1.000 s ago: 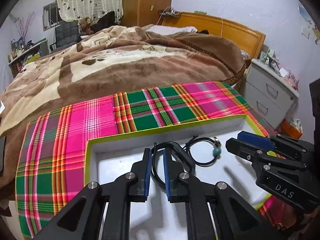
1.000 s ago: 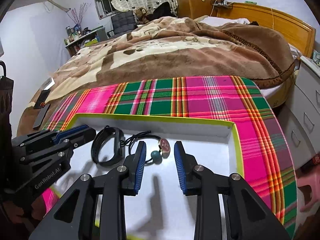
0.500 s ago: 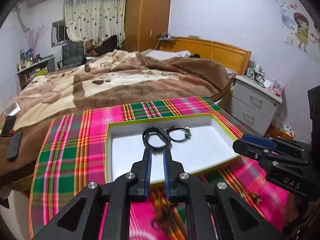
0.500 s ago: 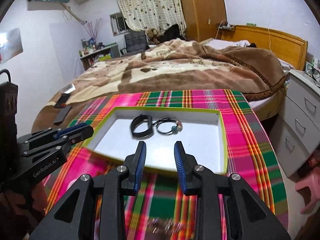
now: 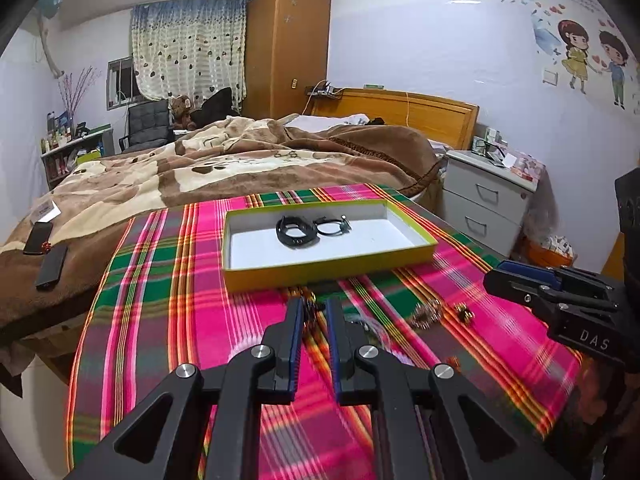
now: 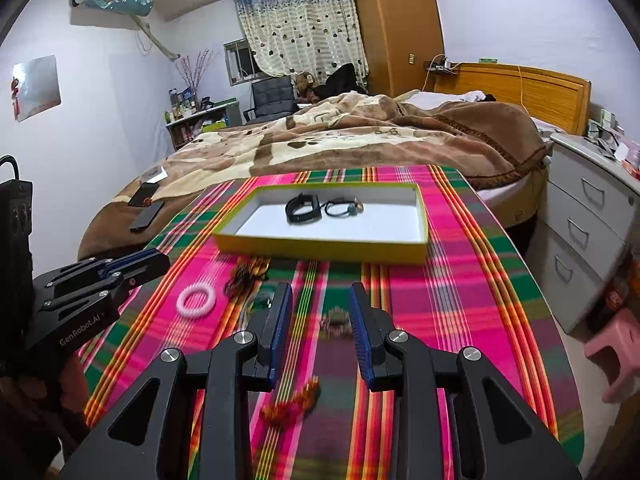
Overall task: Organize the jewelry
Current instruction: 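Move both open tools back over the remaining jewelry, then grasp the orange beaded pendant with the right tool while the left tool grasps the lavender coil hair tie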
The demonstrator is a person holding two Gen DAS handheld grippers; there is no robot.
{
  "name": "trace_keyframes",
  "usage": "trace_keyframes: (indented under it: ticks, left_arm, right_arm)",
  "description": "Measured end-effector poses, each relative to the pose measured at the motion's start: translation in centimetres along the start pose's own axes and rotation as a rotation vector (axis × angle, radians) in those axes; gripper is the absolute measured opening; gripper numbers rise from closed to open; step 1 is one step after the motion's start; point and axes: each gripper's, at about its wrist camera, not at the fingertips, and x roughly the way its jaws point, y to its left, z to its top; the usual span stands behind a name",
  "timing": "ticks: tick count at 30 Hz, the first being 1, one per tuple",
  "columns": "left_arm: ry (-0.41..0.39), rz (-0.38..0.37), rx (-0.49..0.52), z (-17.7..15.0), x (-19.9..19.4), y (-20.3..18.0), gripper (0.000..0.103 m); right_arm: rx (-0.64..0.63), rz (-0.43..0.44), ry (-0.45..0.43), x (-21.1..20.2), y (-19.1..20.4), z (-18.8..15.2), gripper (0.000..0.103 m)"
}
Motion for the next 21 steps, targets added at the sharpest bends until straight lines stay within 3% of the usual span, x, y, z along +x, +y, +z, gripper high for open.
trace_keyframes:
  ticks: [9,21]
  left_arm:
    - [0.001,-0.012,0.003,-2.3,-2.6,-0.8,0.011]
    - [0.006,-0.024,0.009,-2.8,-2.7,-1.3,0.011]
  right_arm:
    - [0.017,-0.006,0.007,-2.2,0.4,-2.4,0.030]
    - [0.035,0.000,0.046,-1.6,0.6,-3.8,0.030]
